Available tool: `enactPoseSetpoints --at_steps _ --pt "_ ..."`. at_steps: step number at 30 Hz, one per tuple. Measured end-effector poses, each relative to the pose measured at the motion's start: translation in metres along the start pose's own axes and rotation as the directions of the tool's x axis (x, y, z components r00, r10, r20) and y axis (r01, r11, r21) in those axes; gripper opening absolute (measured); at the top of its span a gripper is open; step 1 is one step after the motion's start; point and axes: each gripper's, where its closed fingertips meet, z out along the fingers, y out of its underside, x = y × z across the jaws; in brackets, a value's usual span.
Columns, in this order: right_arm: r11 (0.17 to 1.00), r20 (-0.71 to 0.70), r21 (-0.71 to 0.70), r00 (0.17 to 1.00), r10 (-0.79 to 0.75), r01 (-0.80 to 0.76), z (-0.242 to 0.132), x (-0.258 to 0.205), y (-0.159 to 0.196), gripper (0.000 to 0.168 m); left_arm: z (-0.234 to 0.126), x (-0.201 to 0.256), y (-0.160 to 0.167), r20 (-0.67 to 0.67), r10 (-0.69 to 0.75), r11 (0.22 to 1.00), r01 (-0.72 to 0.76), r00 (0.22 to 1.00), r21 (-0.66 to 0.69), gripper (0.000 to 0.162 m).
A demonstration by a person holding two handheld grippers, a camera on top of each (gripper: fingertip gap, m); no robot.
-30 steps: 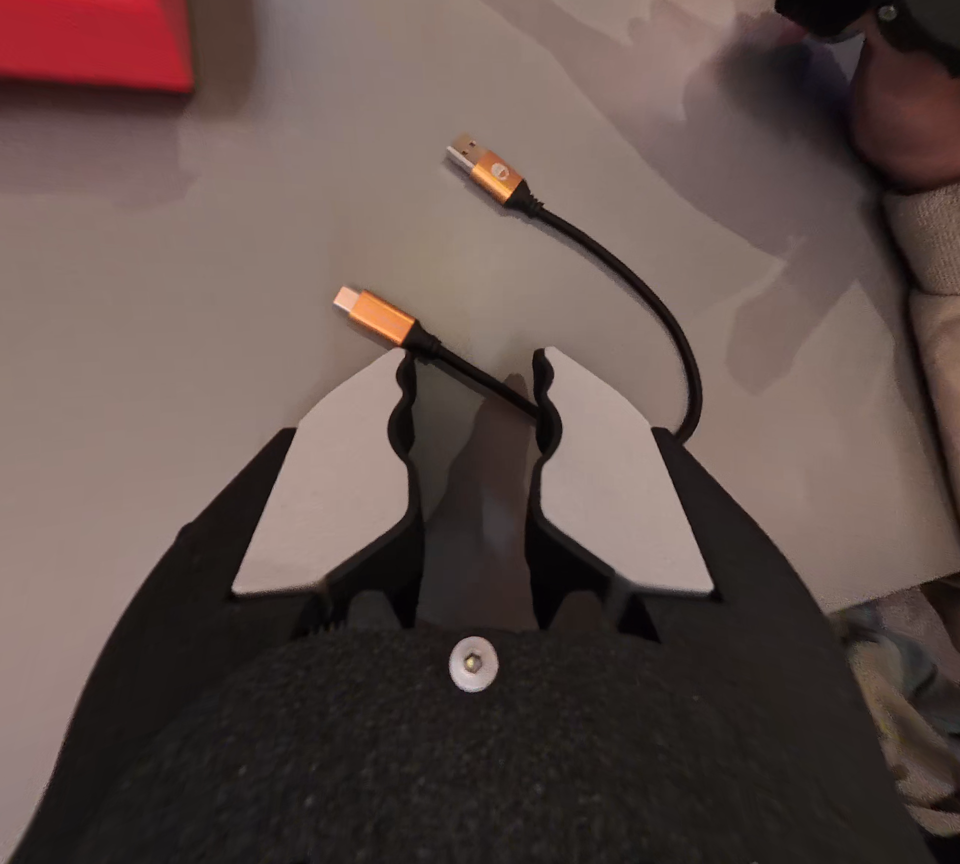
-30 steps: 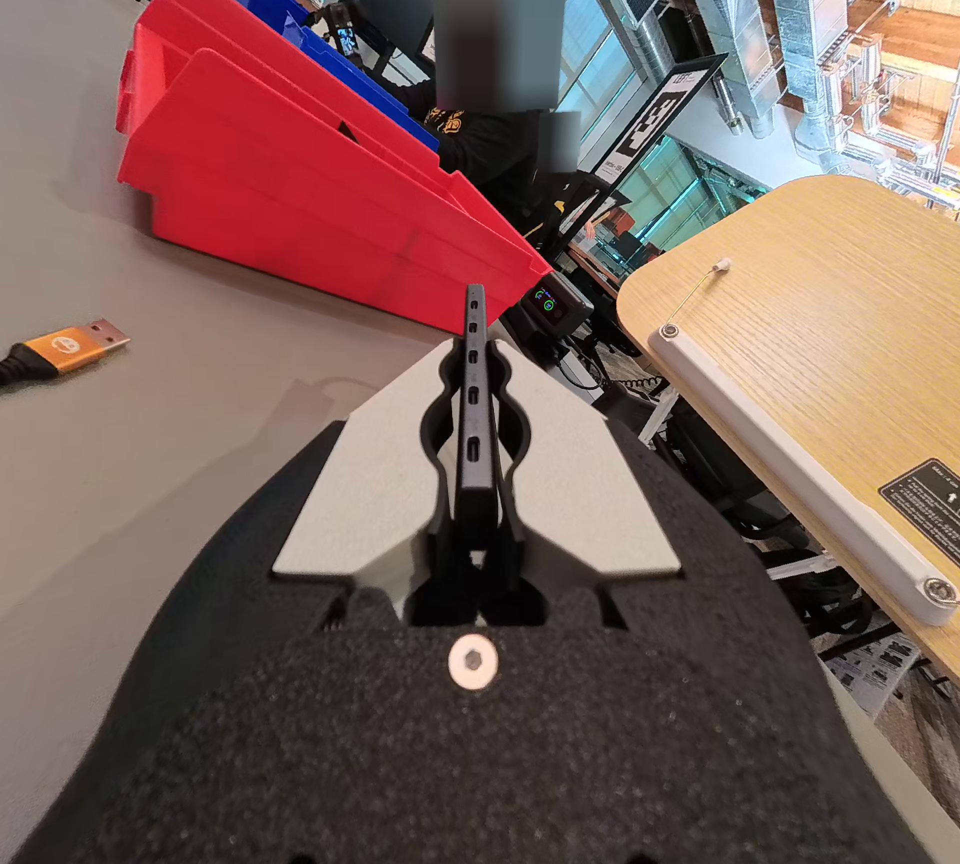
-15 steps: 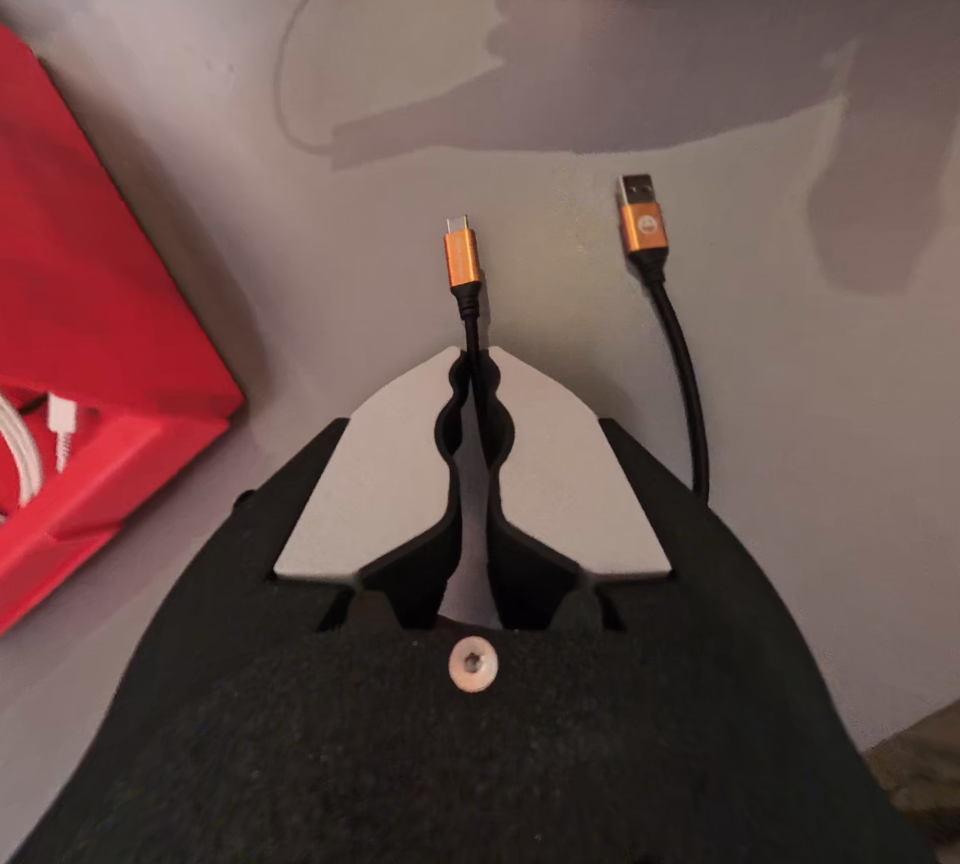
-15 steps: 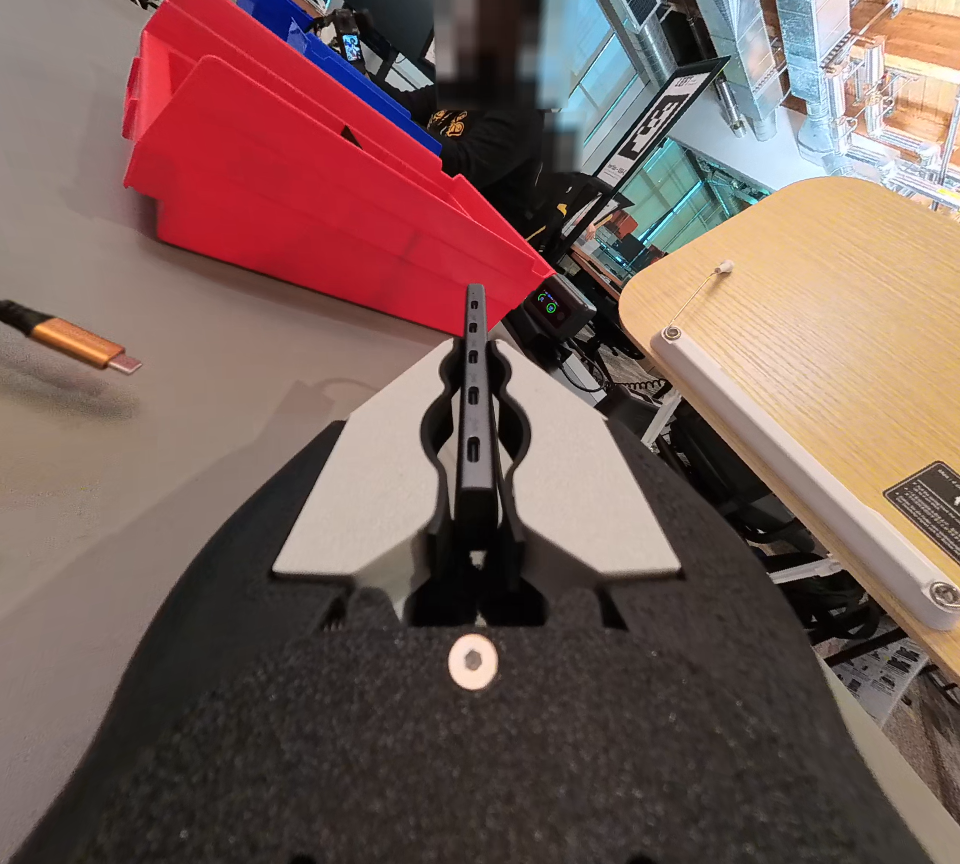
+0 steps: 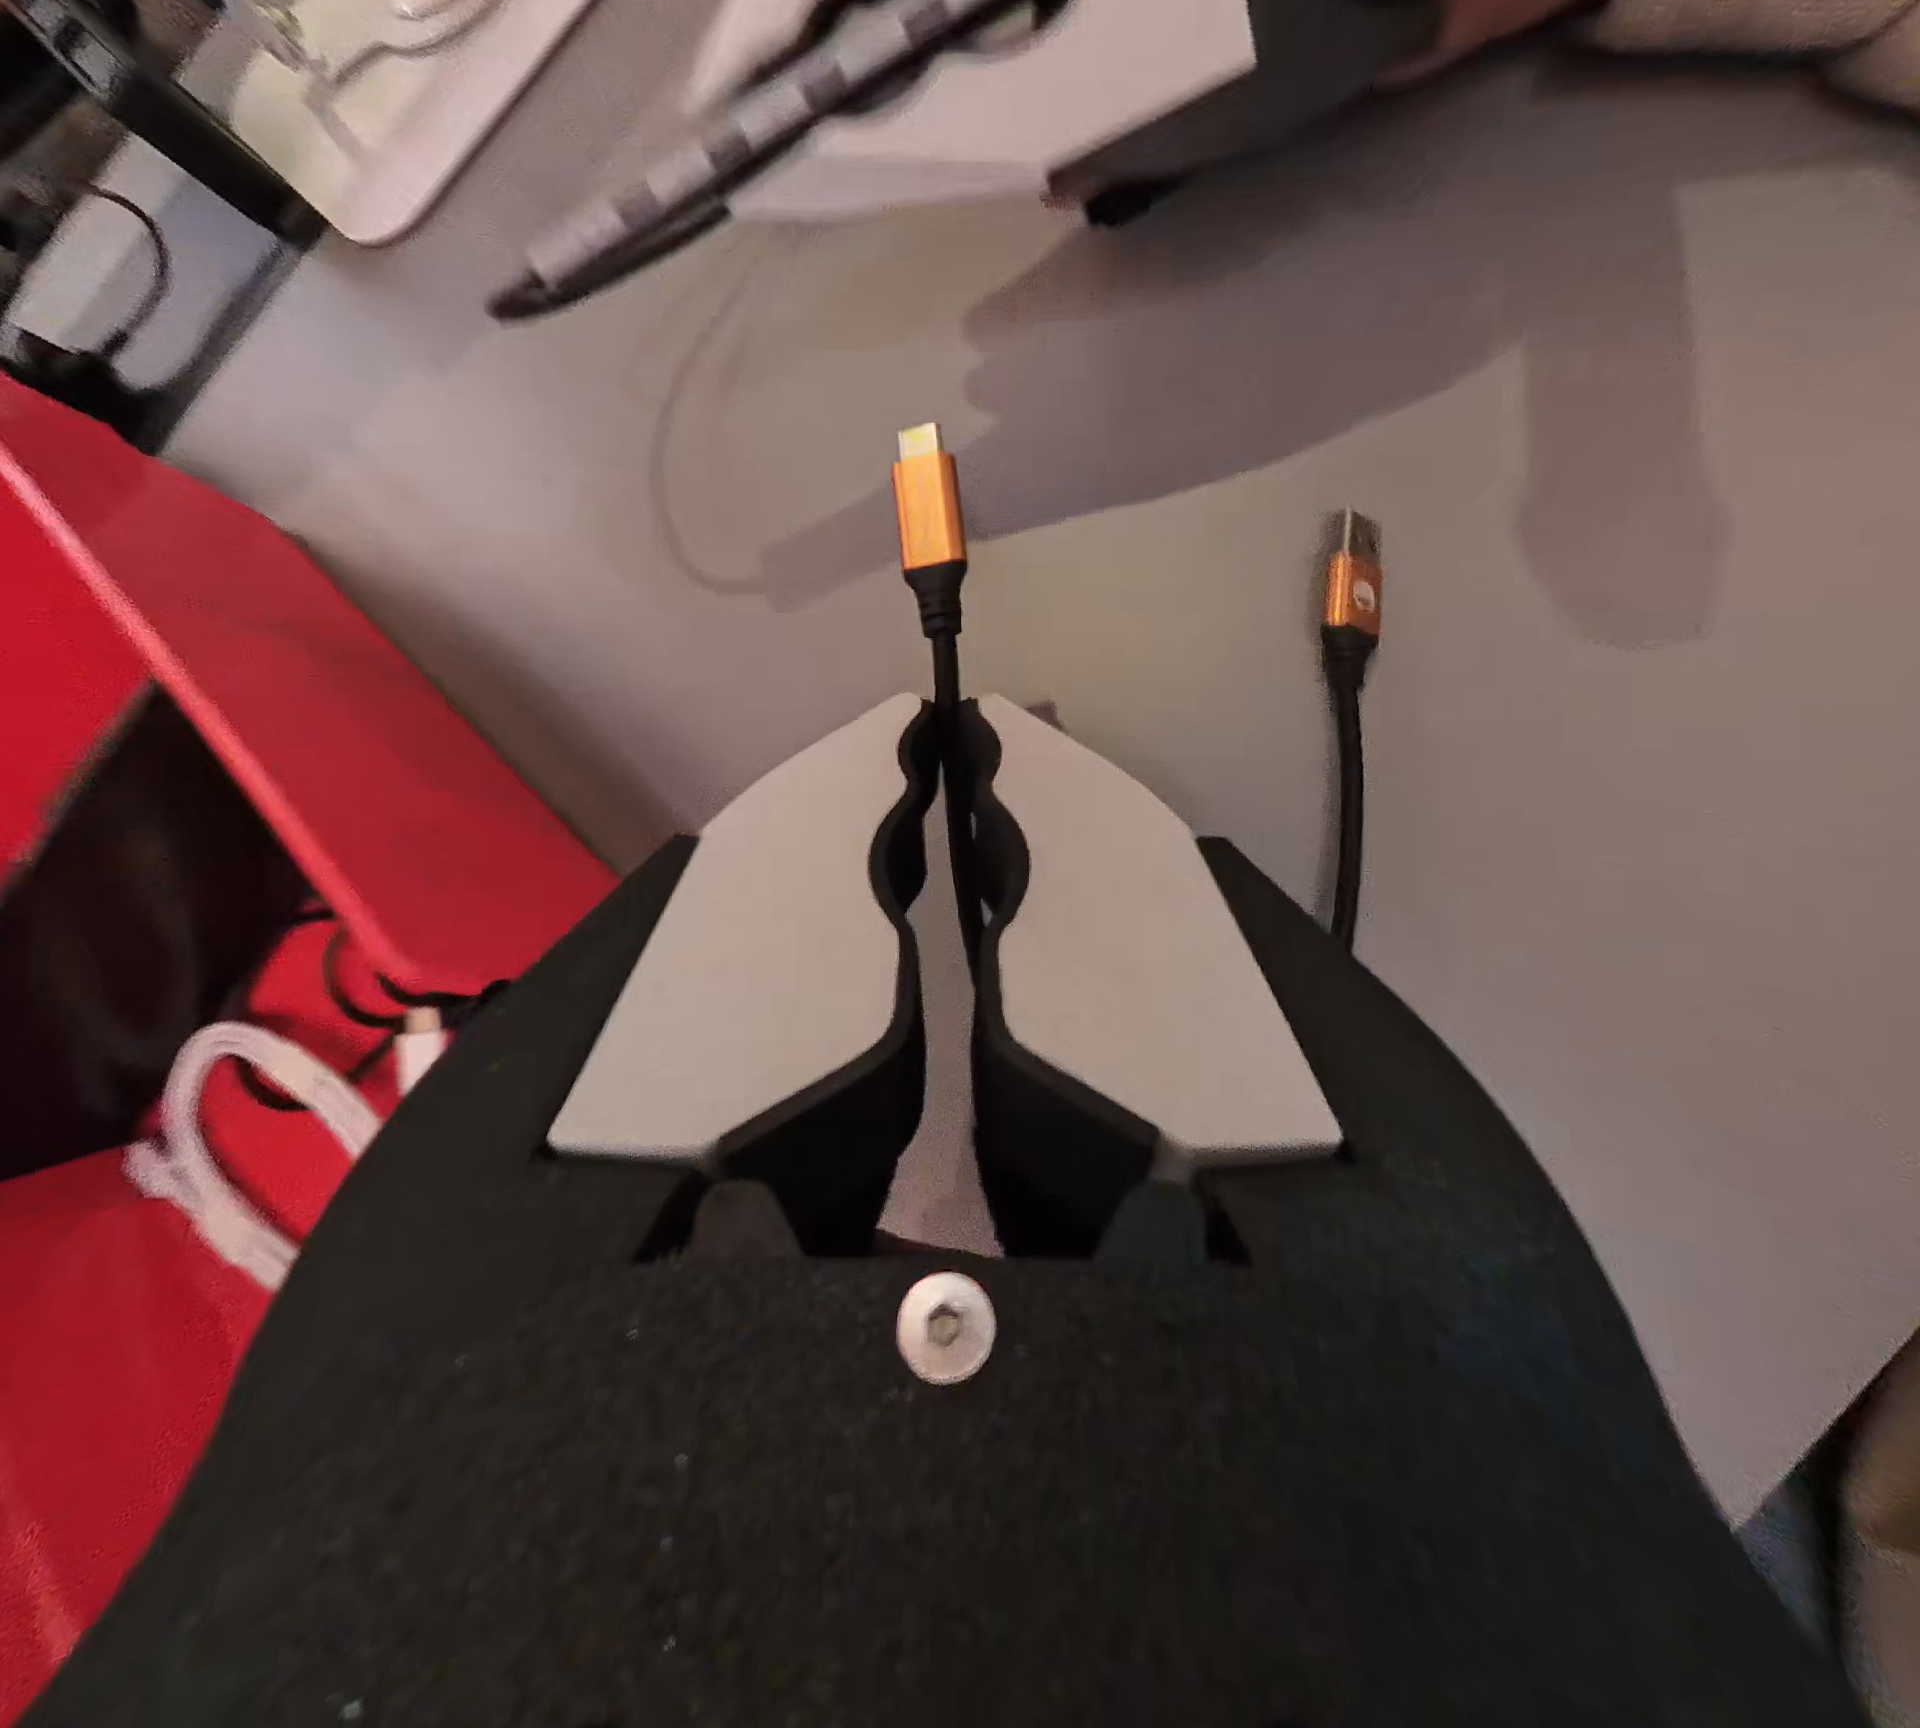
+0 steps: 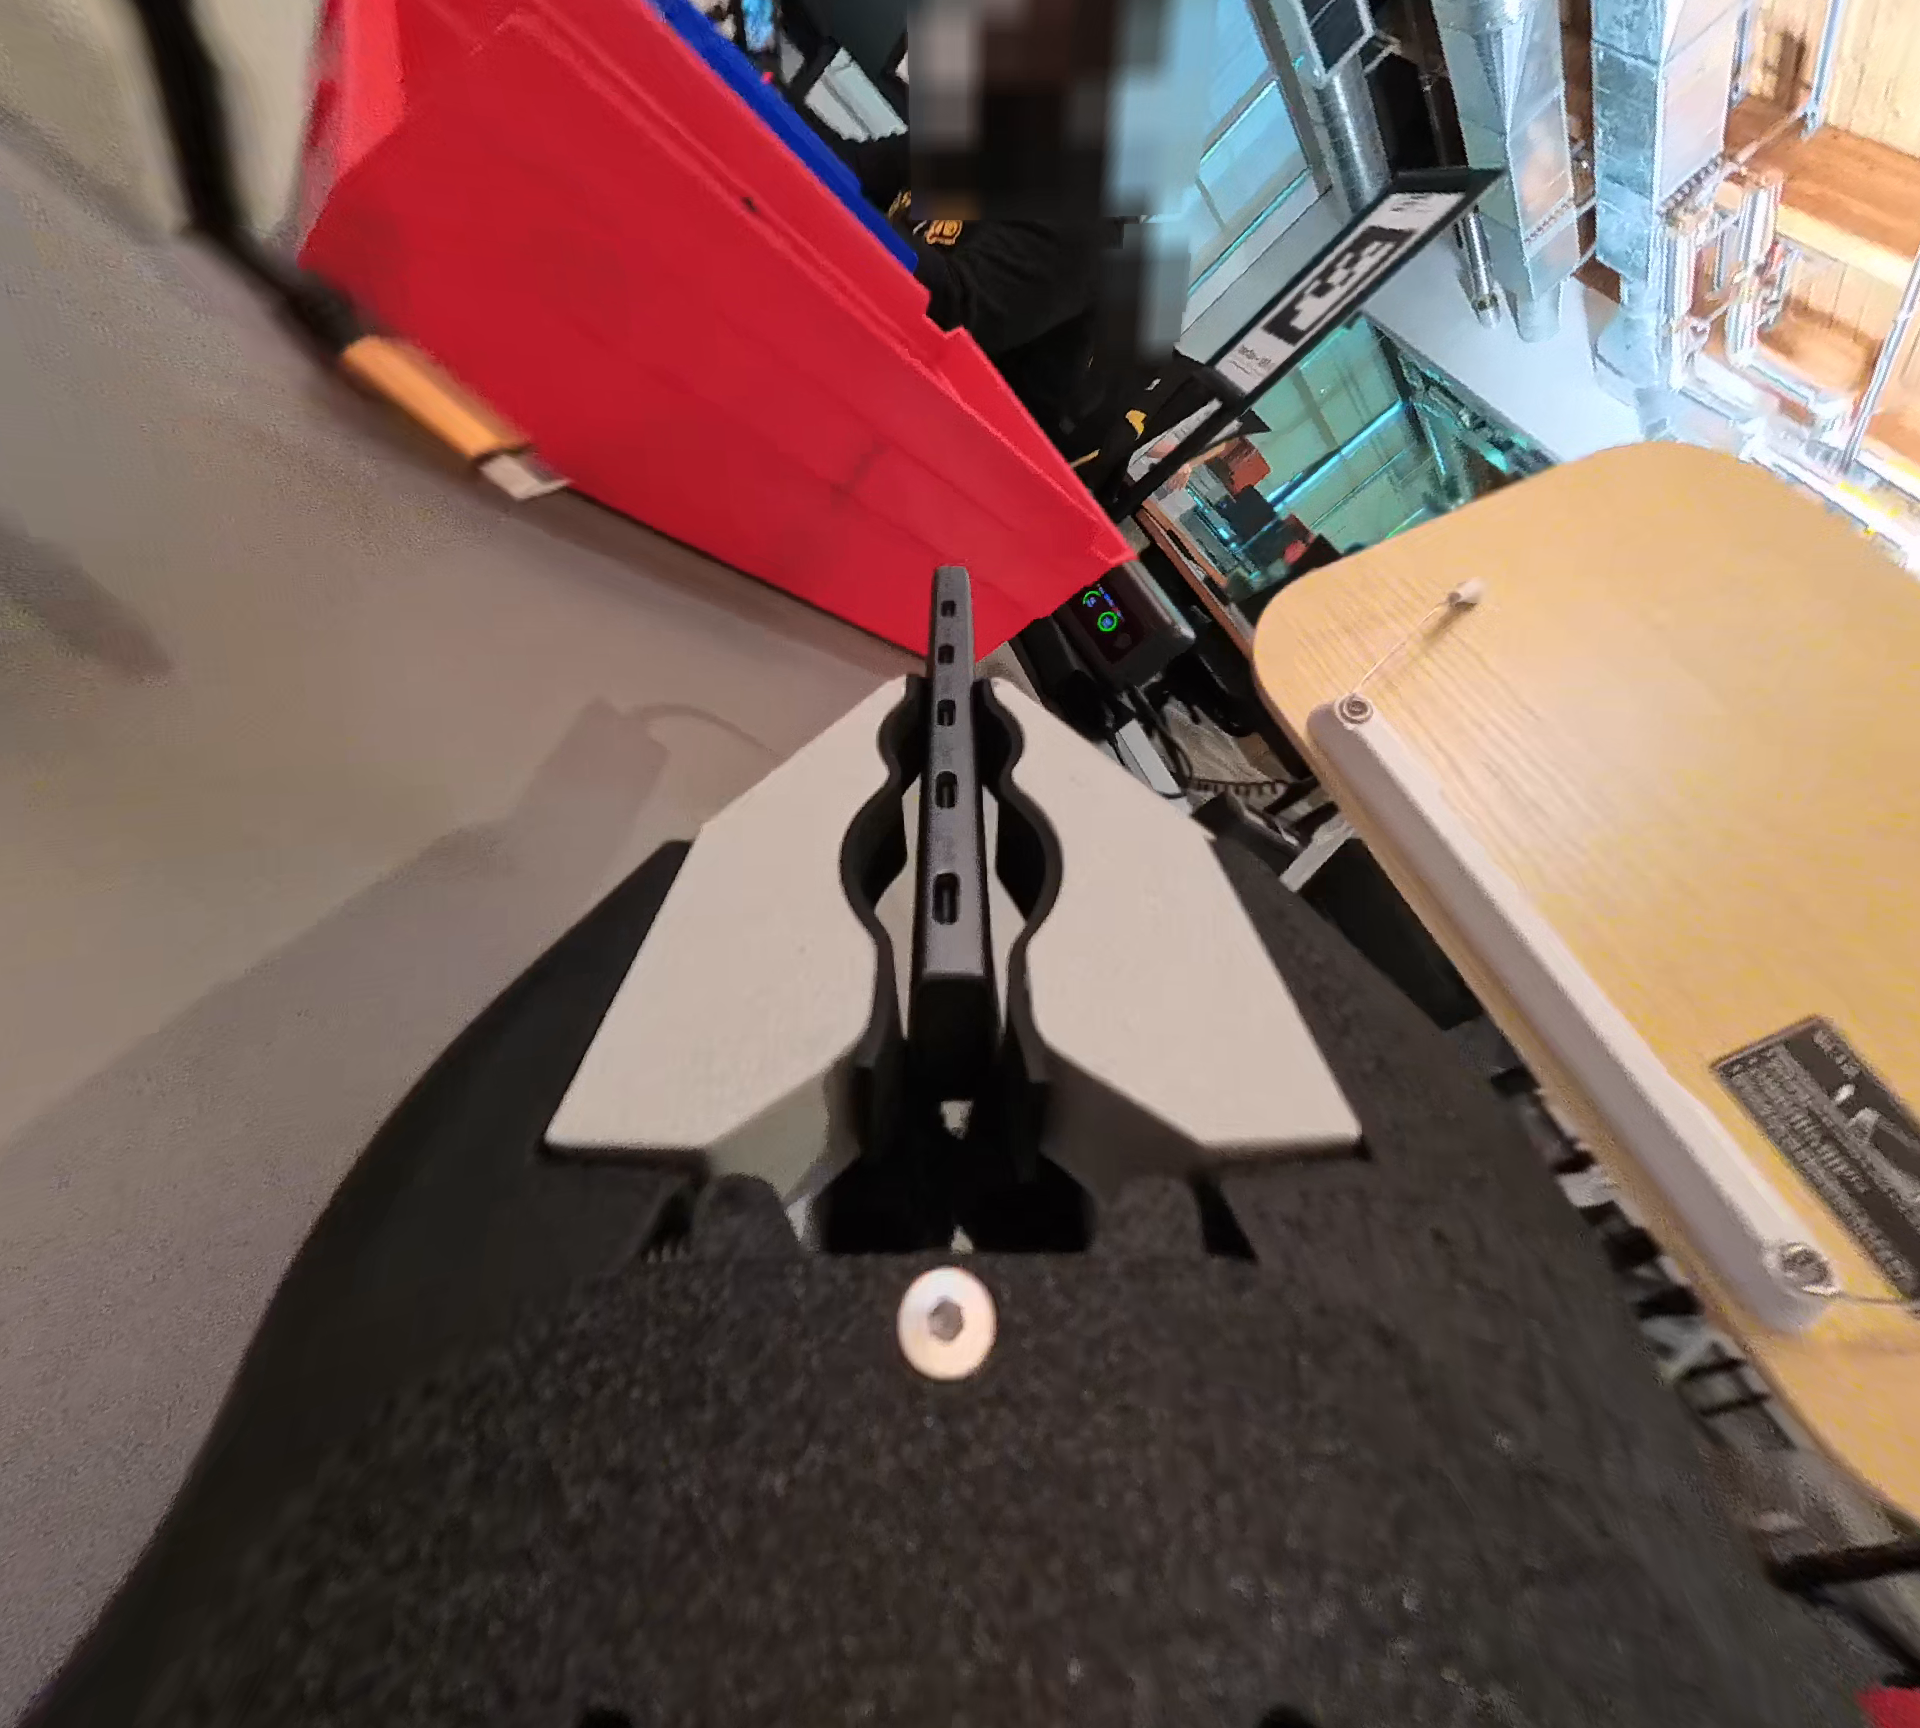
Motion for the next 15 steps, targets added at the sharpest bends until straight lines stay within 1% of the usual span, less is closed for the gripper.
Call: enactPoseSetpoints --at_steps 3,6,8,12,15 --pt "0.989 -0.006 -0.075 0.992 -0.129 0.128 0.003 -0.006 0.005 0.008 -0.002 -0.008 -0.017 -0.036 0.008 1.000 -0.008 0.999 -0.007 0.003" --pt "0.971 -0.029 -0.109 0.976 -0.217 0.212 0.005 -0.006 0.003 0.008 0.006 -0.010 -0.029 -0.086 -0.012 0.999 0.009 0.996 -0.031 0.003" --pt "0.958 -0.030 -0.132 0.965 -0.260 0.254 0.005 -0.007 0.005 0.008 0.013 -0.013 -0.032 -0.090 -0.038 0.997 0.031 0.995 -0.072 0.003" --pt "0.938 -0.017 -0.147 0.948 -0.319 0.313 0.007 -0.012 0.005 0.008 0.023 -0.016 -0.032 -0.080 -0.021 0.992 0.011 0.997 -0.125 0.003" --pt "0.926 0.001 -0.148 0.936 -0.352 0.348 0.008 -0.018 0.004 0.009 0.027 -0.015 -0.030 -0.084 -0.031 0.991 0.020 0.996 -0.131 0.003"
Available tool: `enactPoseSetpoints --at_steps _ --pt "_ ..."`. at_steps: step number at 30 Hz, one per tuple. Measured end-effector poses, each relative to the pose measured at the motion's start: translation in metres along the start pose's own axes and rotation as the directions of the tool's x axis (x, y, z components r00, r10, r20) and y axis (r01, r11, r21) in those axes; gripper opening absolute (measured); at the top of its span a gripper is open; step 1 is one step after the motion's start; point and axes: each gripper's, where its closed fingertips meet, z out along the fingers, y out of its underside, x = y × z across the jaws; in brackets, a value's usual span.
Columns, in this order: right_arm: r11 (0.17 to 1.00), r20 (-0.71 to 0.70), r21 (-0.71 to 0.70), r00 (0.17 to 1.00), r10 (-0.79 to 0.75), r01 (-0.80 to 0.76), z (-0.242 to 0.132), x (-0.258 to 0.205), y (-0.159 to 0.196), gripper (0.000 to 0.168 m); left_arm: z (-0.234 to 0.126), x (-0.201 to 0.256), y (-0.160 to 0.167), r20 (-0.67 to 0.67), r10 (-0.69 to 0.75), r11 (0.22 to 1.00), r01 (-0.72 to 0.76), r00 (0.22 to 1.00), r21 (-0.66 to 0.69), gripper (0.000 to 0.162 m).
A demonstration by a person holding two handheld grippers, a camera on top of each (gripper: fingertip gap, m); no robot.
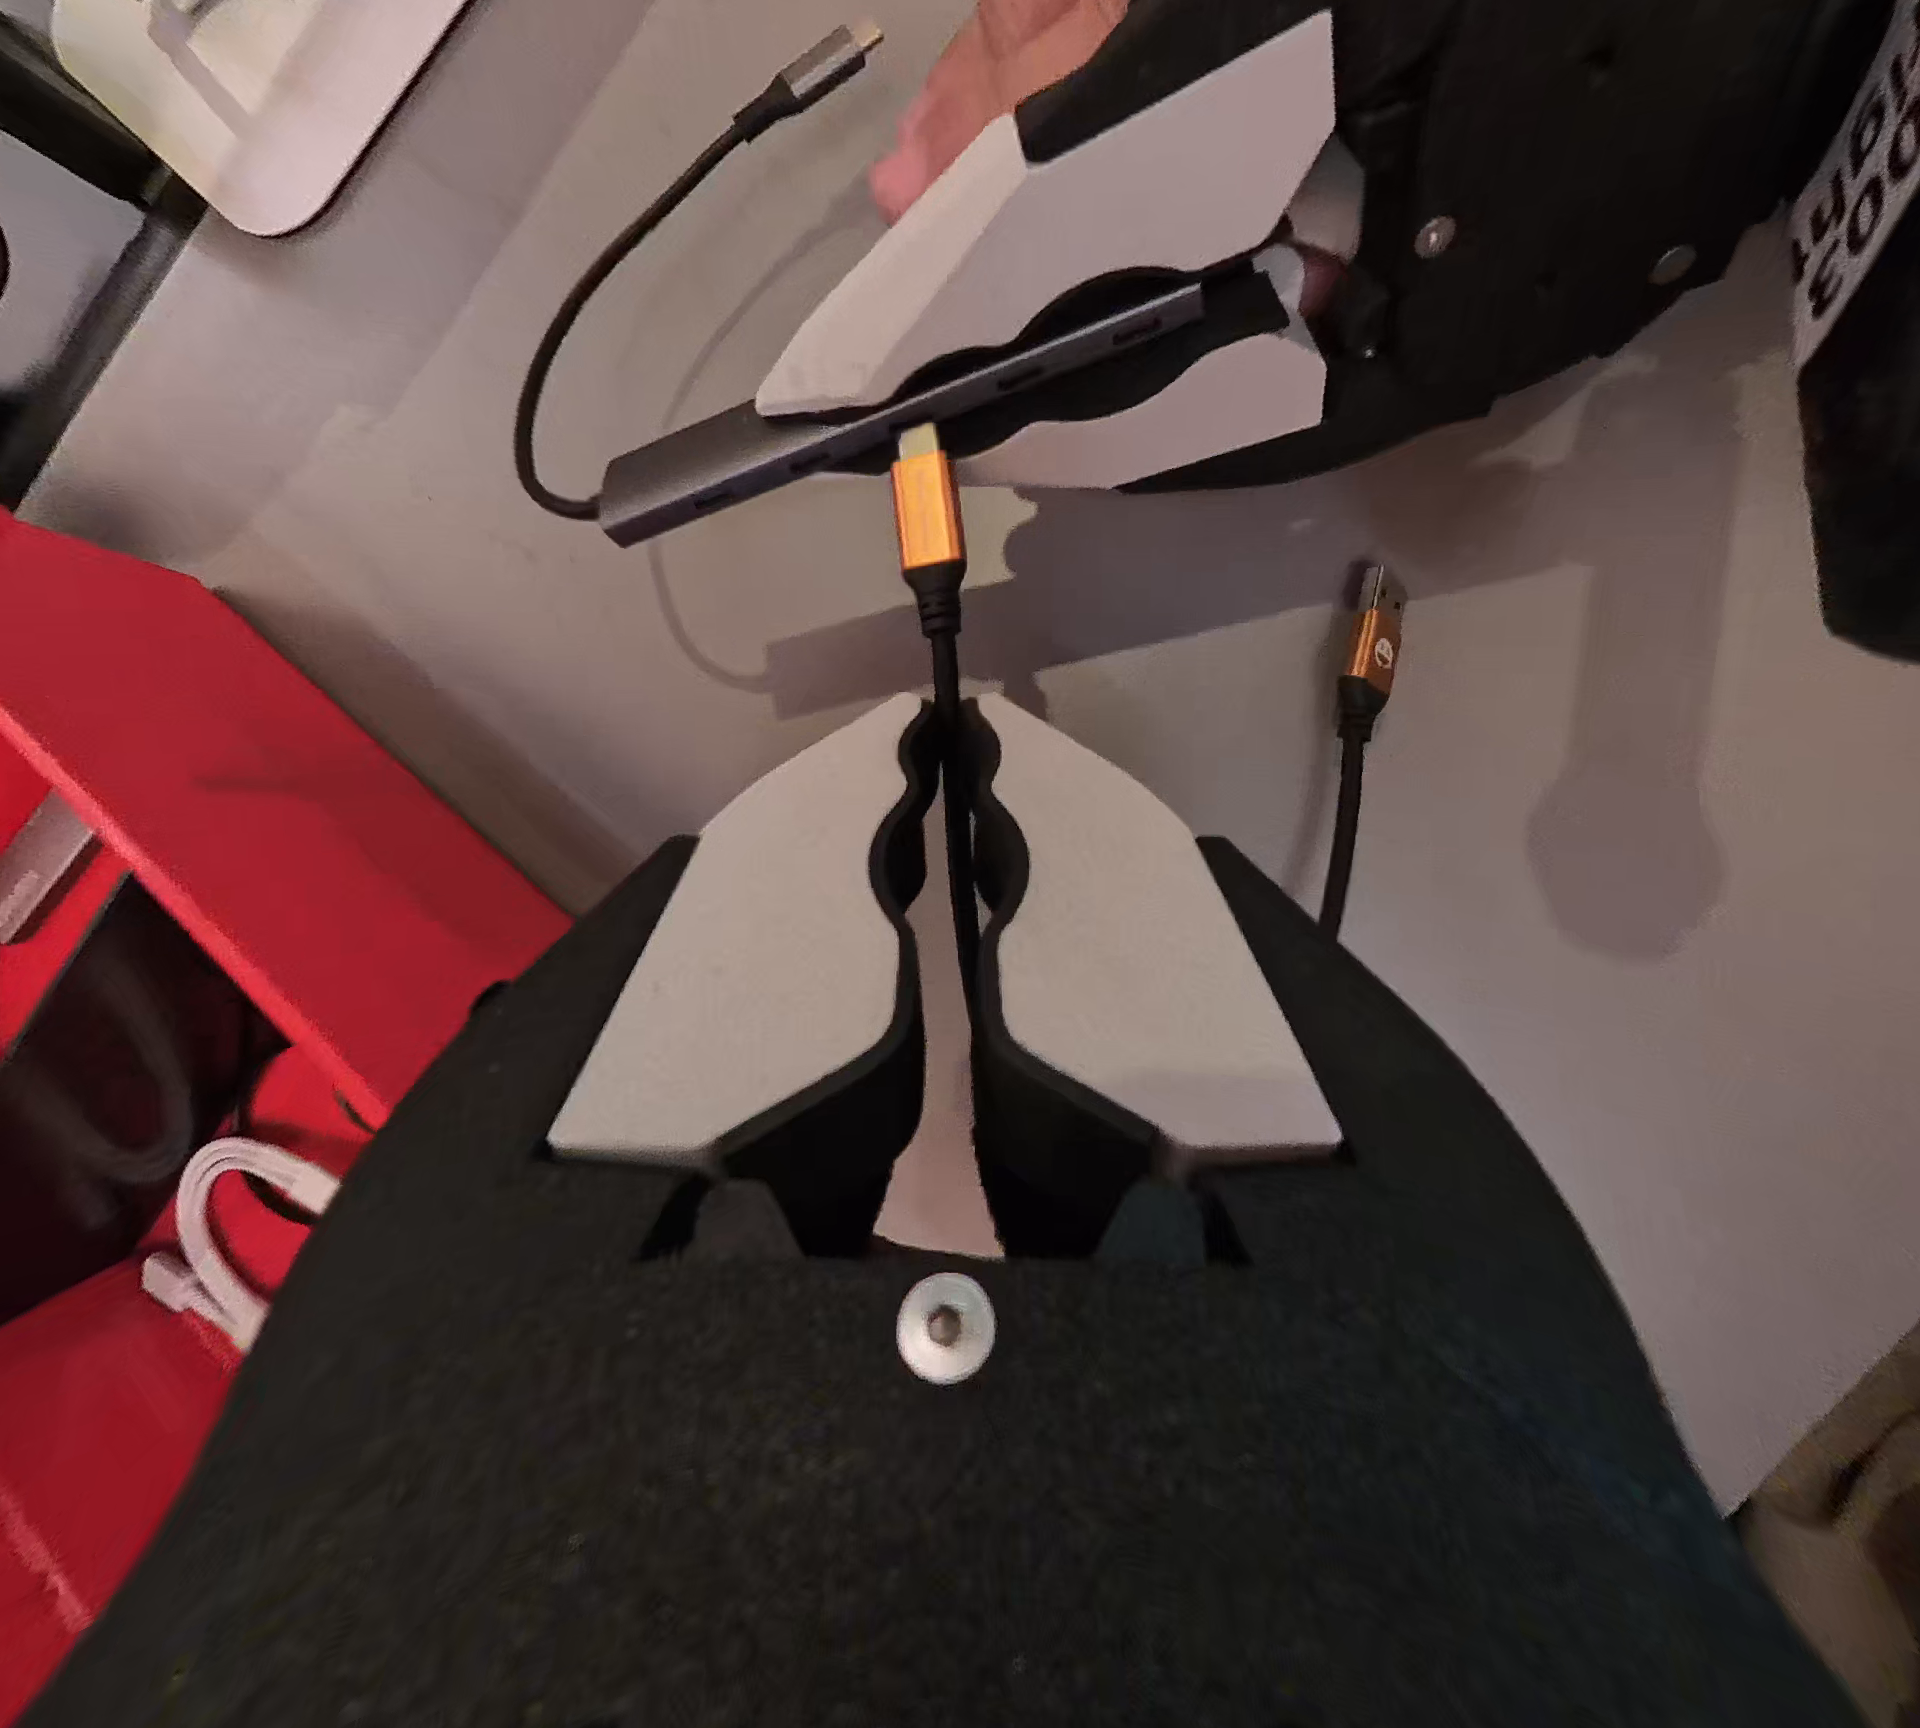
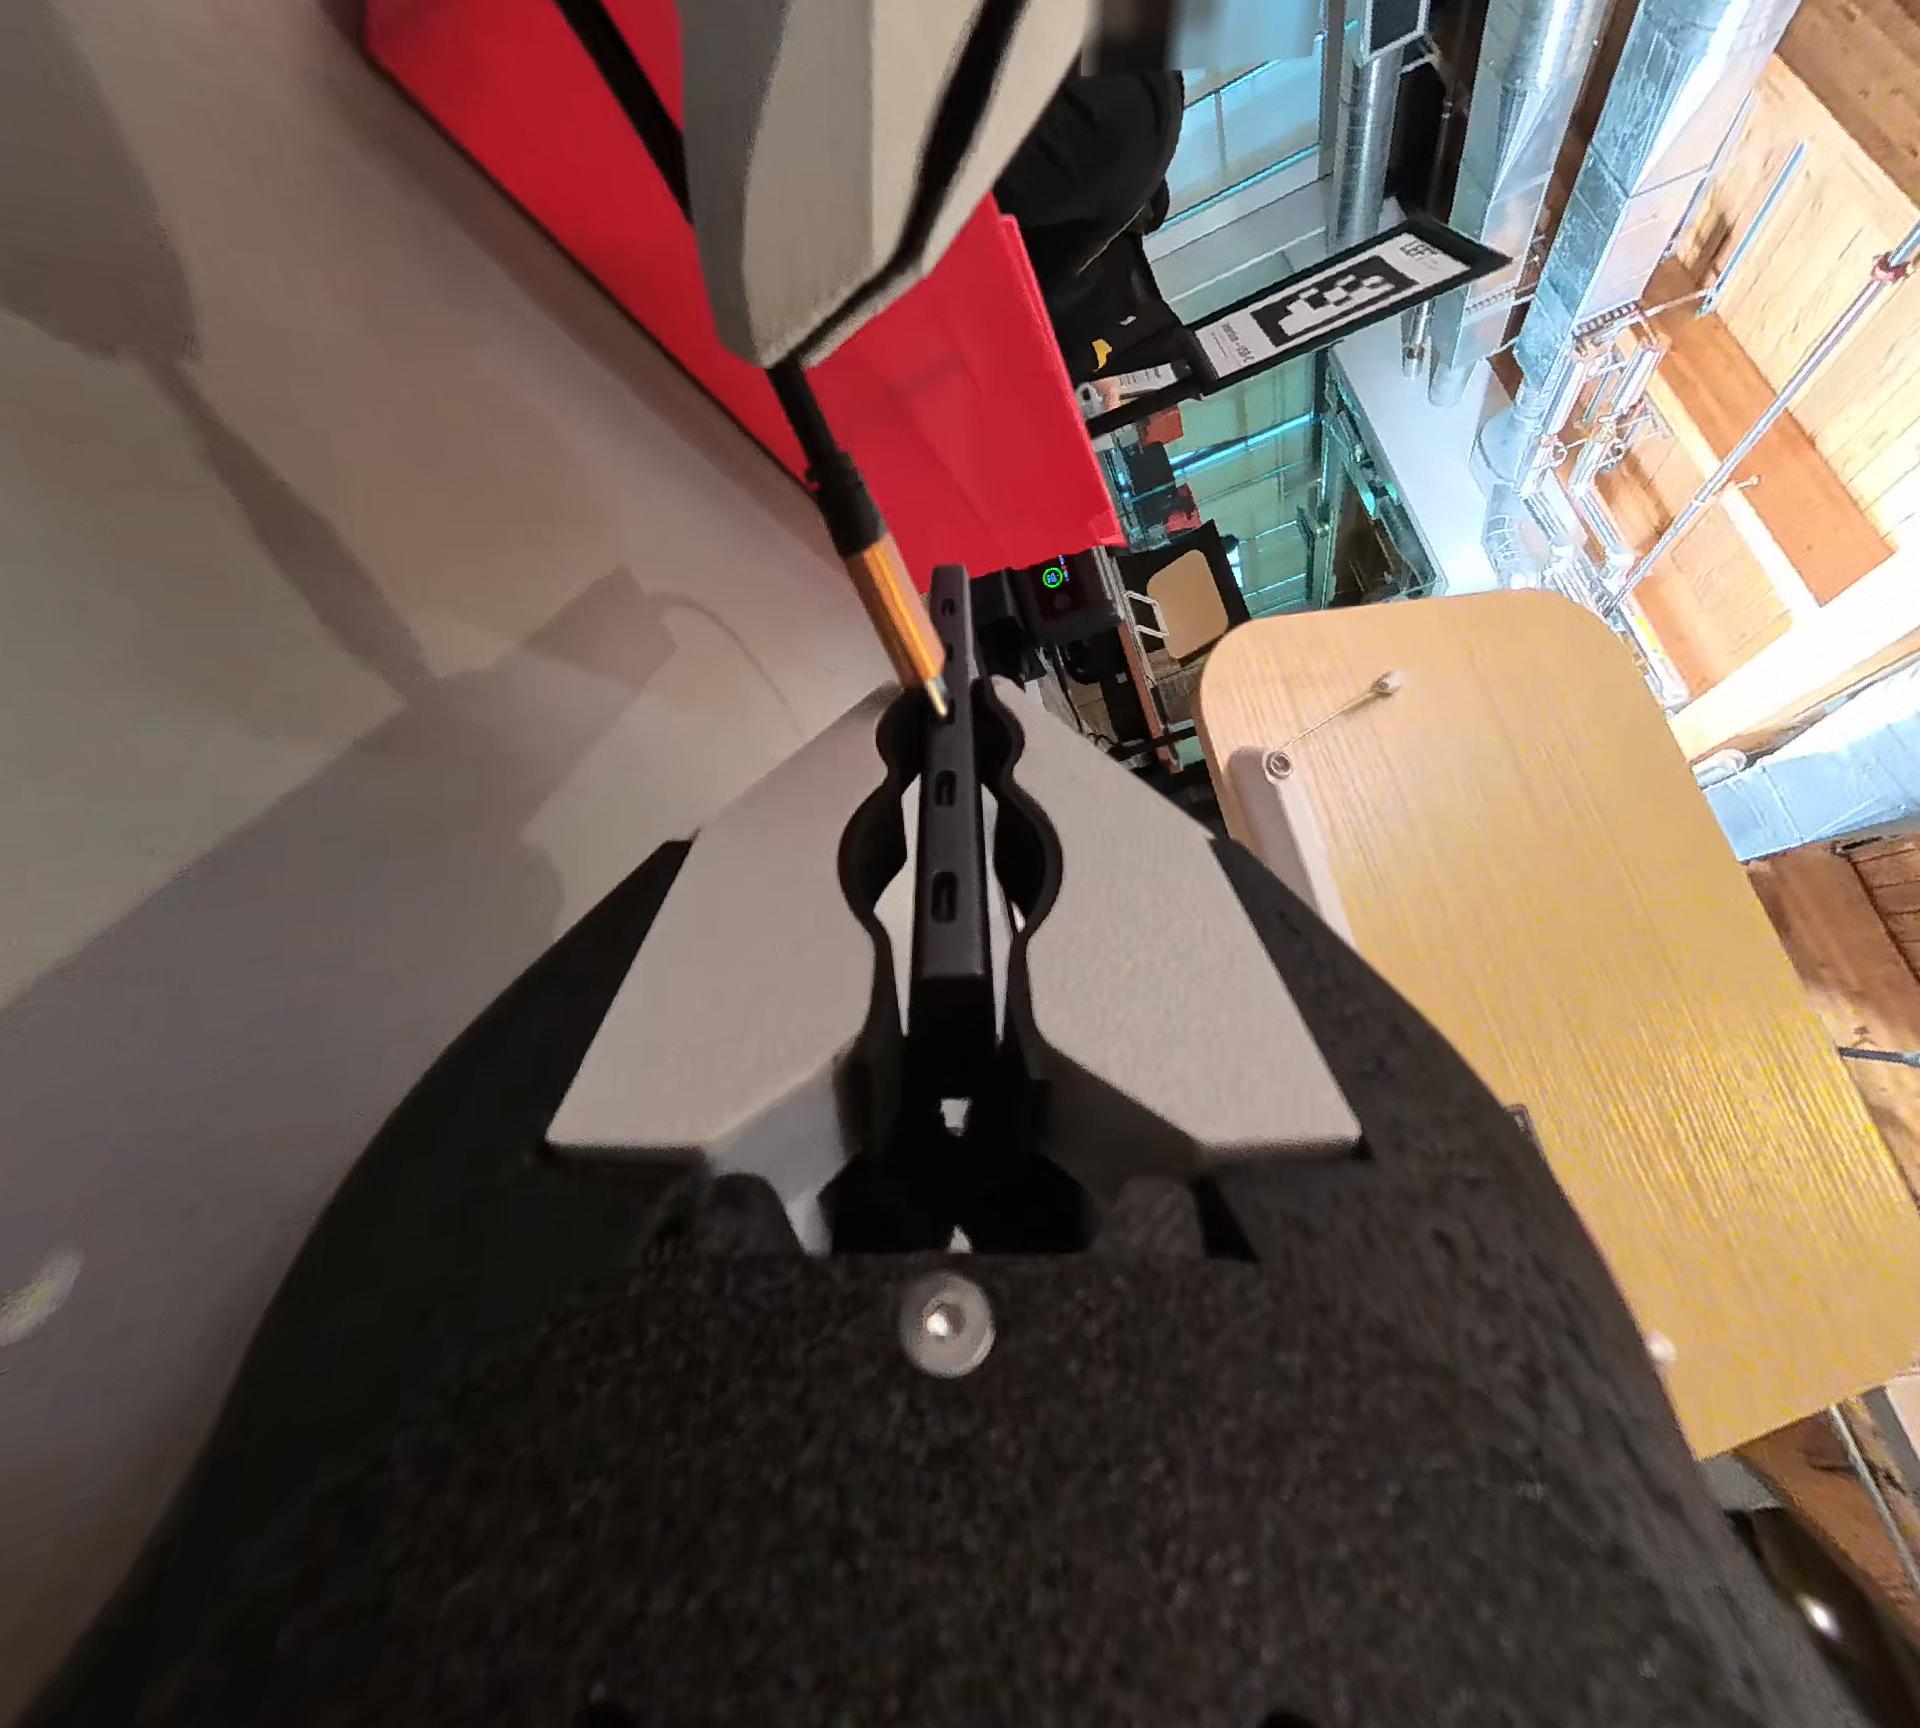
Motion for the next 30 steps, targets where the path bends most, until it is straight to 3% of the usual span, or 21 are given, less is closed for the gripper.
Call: enactPoseSetpoints --at_steps 14,27,30 --pt "0.997 0.027 -0.013 0.997 -0.078 0.079 0.002 -0.011 0.000 0.008 0.004 0.001 0.005 -0.054 -0.060 0.998 0.061 0.997 0.010 0.003" --pt "0.997 0.044 -0.025 0.997 -0.071 0.072 0.002 -0.014 0.001 0.008 -0.001 0.000 -0.009 -0.138 -0.186 0.972 0.203 0.973 0.117 0.003" --pt "0.999 0.038 -0.028 0.999 -0.016 0.017 0.002 -0.010 0.003 0.008 0.002 -0.003 -0.007 -0.100 -0.170 0.976 0.182 0.980 0.122 0.003"
